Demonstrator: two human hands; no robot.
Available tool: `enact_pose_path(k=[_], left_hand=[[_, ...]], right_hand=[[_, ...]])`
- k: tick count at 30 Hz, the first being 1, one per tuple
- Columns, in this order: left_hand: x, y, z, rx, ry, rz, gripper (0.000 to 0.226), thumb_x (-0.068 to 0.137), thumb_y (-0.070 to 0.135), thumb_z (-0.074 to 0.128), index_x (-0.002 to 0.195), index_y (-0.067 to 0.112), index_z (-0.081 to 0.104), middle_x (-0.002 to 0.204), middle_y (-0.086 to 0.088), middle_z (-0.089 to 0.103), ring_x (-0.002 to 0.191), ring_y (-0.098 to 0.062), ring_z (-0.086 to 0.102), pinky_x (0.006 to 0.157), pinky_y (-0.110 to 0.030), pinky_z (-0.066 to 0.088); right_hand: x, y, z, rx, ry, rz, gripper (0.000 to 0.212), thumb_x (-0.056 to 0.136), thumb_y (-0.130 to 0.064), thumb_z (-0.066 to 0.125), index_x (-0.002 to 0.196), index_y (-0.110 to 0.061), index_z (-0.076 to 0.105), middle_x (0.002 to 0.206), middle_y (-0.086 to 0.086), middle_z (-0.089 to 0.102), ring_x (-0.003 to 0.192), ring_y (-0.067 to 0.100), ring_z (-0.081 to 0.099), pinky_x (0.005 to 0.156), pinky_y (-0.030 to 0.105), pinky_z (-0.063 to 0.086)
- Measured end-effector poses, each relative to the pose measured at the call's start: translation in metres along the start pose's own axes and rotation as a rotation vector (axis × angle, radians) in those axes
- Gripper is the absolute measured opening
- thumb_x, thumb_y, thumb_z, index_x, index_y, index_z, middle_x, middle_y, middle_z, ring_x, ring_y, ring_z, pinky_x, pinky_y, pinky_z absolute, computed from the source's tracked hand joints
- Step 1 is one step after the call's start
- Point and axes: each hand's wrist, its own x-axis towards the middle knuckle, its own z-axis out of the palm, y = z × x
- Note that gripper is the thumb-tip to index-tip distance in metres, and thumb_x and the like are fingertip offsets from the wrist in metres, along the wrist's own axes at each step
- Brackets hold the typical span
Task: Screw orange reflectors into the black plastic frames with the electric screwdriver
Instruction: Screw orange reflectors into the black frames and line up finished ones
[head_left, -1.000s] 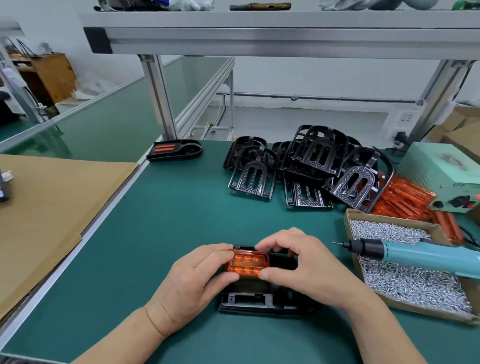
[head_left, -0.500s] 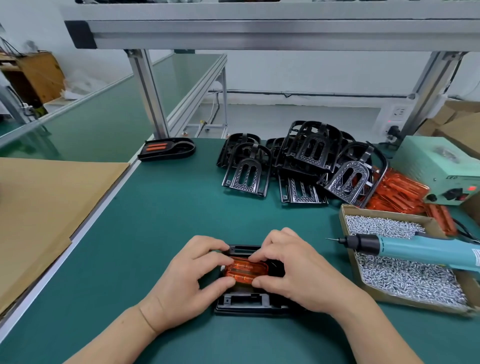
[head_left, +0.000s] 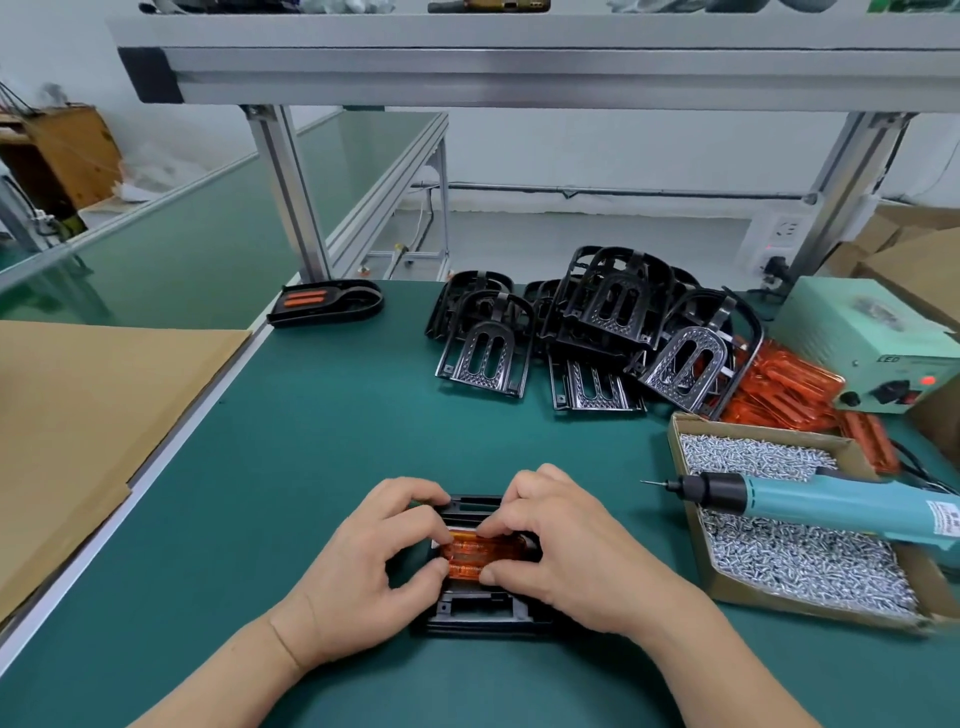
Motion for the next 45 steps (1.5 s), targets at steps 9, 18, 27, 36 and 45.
enact_pose_path(k=[9, 18, 27, 36, 45], left_hand=[[0.005, 0.0, -0.001, -0.032, -0.091, -0.067, 0.047, 0.076, 0.028, 0.067, 0.12, 0.024, 0.055, 0.13, 0.018, 0.047, 0.124, -0.015, 0.048, 0.102, -0.025, 0.041], [0.007, 0.002, -0.002, -0.012, -0.109, -0.071, 0.05, 0.074, 0.023, 0.069, 0.122, 0.015, 0.057, 0.128, 0.009, 0.05, 0.126, -0.009, 0.046, 0.106, -0.025, 0.038], [0.007, 0.005, -0.003, 0.005, -0.113, -0.053, 0.052, 0.077, 0.032, 0.065, 0.124, 0.012, 0.055, 0.128, 0.006, 0.049, 0.126, -0.011, 0.046, 0.107, -0.031, 0.04], [0.007, 0.004, -0.002, 0.005, -0.104, -0.052, 0.054, 0.076, 0.034, 0.065, 0.124, 0.013, 0.054, 0.128, 0.006, 0.048, 0.126, -0.01, 0.045, 0.107, -0.03, 0.039], [0.007, 0.002, 0.0, 0.03, -0.102, -0.035, 0.053, 0.076, 0.03, 0.068, 0.124, 0.011, 0.055, 0.127, 0.005, 0.049, 0.124, -0.012, 0.046, 0.106, -0.03, 0.039]], right_hand=[[0.004, -0.004, -0.002, -0.04, -0.019, -0.026, 0.042, 0.083, -0.054, 0.073, 0.117, -0.031, 0.072, 0.097, -0.013, 0.051, 0.098, 0.009, 0.037, 0.09, 0.027, 0.037], [0.012, -0.014, -0.006, -0.197, -0.086, -0.103, 0.031, 0.087, -0.053, 0.064, 0.105, -0.027, 0.068, 0.095, -0.009, 0.047, 0.096, 0.012, 0.037, 0.085, 0.035, 0.043], [0.019, -0.018, -0.008, -0.309, -0.117, -0.07, 0.04, 0.084, -0.06, 0.063, 0.102, -0.025, 0.067, 0.092, -0.008, 0.046, 0.093, 0.014, 0.036, 0.083, 0.036, 0.044], [0.016, -0.018, -0.009, -0.213, -0.083, -0.004, 0.037, 0.083, -0.059, 0.064, 0.105, -0.028, 0.068, 0.092, -0.01, 0.048, 0.097, 0.014, 0.04, 0.087, 0.038, 0.045], [0.022, -0.028, -0.011, -0.4, -0.186, -0.141, 0.037, 0.093, -0.053, 0.056, 0.105, -0.021, 0.071, 0.096, -0.005, 0.049, 0.096, 0.016, 0.038, 0.084, 0.037, 0.043]])
